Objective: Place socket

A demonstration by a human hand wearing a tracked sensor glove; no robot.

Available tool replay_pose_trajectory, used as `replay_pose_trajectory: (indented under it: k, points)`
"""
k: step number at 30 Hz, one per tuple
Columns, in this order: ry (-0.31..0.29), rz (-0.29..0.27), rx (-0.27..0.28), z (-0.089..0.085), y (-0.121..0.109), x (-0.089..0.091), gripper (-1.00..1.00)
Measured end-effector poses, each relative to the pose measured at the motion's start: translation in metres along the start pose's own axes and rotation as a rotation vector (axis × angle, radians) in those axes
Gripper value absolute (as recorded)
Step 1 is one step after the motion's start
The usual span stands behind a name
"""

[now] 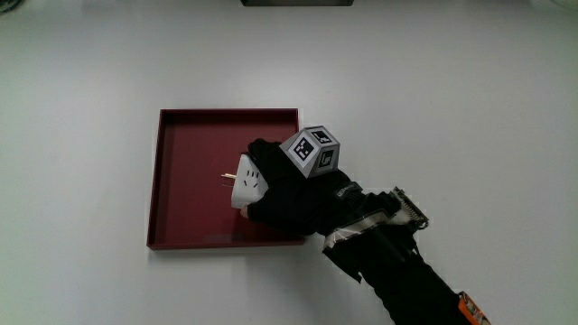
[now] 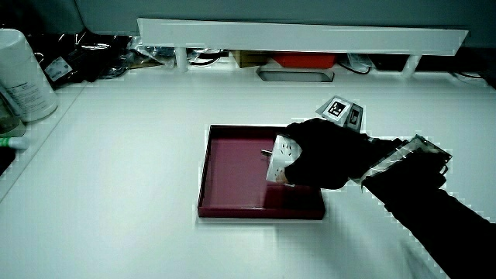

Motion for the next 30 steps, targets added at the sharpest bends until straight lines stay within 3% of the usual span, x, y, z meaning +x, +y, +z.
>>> replay_pose_trajectory:
  k: [5,13,15,20,28,30]
  points:
    - [0.021,-0.030,-0.034,-0.015,0.009,0.011,0.00]
    - [-0.013,-0.093,-0.061,-0.035,0.018,0.025,0.00]
    - [0.014,-0.091,-0.071,-0.033,0.018,0.025,0.00]
    - [0.015,-0.128,-0.106,-0.035,0.019,0.028,0.00]
    - [0.048,-0.131,-0.110,-0.039,0.018,0.037,0.00]
    - [0.073,-0.104,-0.128,-0.036,0.016,0.035,-0.13]
